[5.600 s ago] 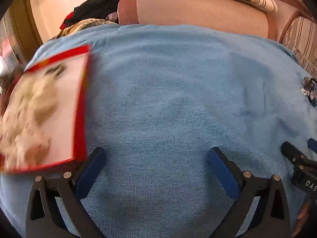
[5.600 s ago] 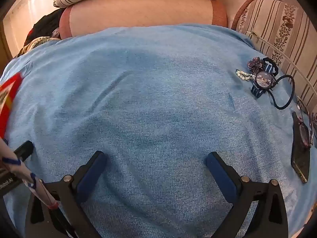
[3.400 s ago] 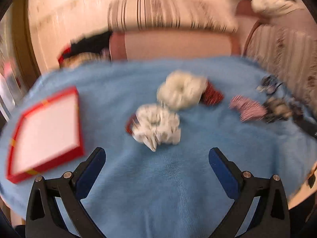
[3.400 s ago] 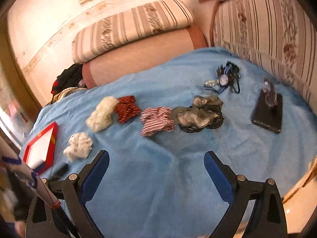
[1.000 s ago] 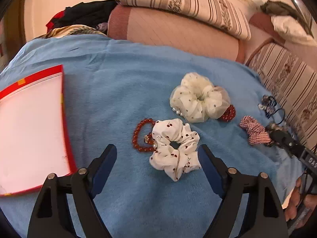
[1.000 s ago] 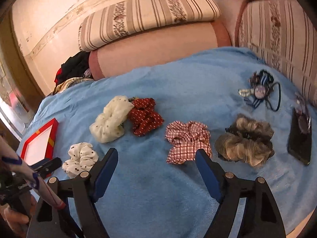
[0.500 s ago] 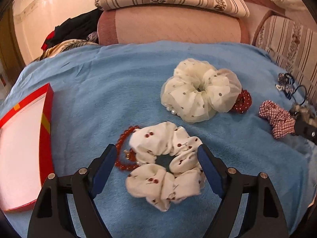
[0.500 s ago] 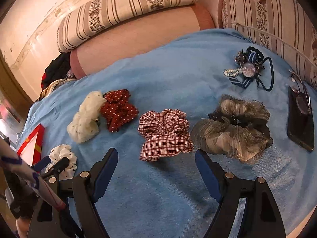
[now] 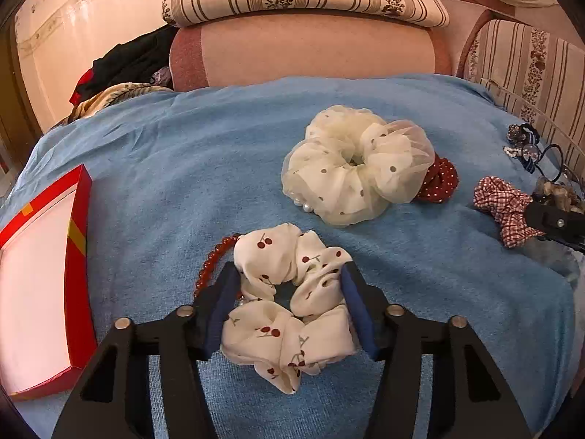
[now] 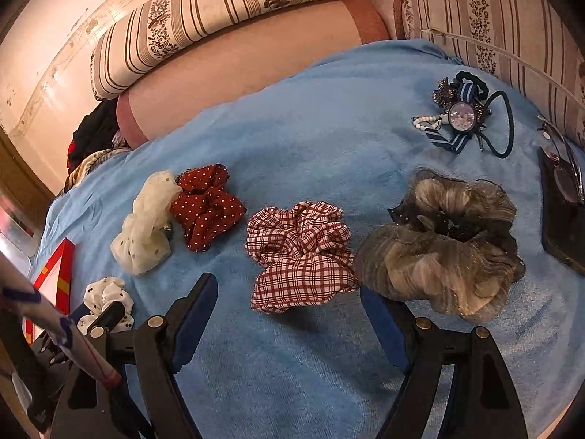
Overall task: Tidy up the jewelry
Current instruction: 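Close left tool on cherry scrunchie while right tool closes on plaid scrunchie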
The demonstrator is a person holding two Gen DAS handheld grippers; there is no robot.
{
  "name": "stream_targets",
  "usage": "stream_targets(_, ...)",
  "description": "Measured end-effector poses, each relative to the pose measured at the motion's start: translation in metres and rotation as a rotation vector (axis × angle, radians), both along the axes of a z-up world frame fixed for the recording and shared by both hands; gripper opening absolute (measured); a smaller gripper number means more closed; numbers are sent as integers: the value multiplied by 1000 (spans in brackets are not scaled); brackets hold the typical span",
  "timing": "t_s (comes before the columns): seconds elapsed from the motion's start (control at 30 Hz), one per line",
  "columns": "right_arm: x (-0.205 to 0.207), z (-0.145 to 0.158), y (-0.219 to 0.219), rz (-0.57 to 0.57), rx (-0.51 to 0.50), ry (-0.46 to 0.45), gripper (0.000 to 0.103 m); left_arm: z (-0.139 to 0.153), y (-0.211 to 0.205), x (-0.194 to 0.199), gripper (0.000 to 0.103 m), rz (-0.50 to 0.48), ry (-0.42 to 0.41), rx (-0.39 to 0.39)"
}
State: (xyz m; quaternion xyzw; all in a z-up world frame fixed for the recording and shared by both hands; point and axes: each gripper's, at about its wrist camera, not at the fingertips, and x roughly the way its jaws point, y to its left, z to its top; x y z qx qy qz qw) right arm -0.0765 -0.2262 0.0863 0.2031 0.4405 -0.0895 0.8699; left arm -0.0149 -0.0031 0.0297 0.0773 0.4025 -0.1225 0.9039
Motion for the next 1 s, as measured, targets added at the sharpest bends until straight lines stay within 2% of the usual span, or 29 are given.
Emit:
stream_targets(0.2,6,-5,-1,-6,14,9,83,7,3,-2,44,-1,-16,-23)
stream_targets(0.27,10,-8,-1,-2,24,23,61,9,3,-3,42,-3,-19,-30)
stream_targets(0.3,11,-11,-2,-3,19,36,39,11,4,-3,40,-4,-22,-34)
stream_targets(0.33,10,-12,-2,1,28,37,27,12,5,-4,37,-5,-25,-39)
stream_targets(0.43,7,-7,-3,4,28,8,14,17,8,-5,30,-3,-32,-61)
stream_targets(0.73,-4,14,-2,15,0,-97,11,37,27,-8,22,10,-67,-136)
stream_targets(0.87,-6,21,2,26,-13,-130,10,42,33,-8,22,15,-76,-151)
stream_targets(1.0,-9,25,6,45,-32,-144,10,34,35,-2,24,27,-24,-141)
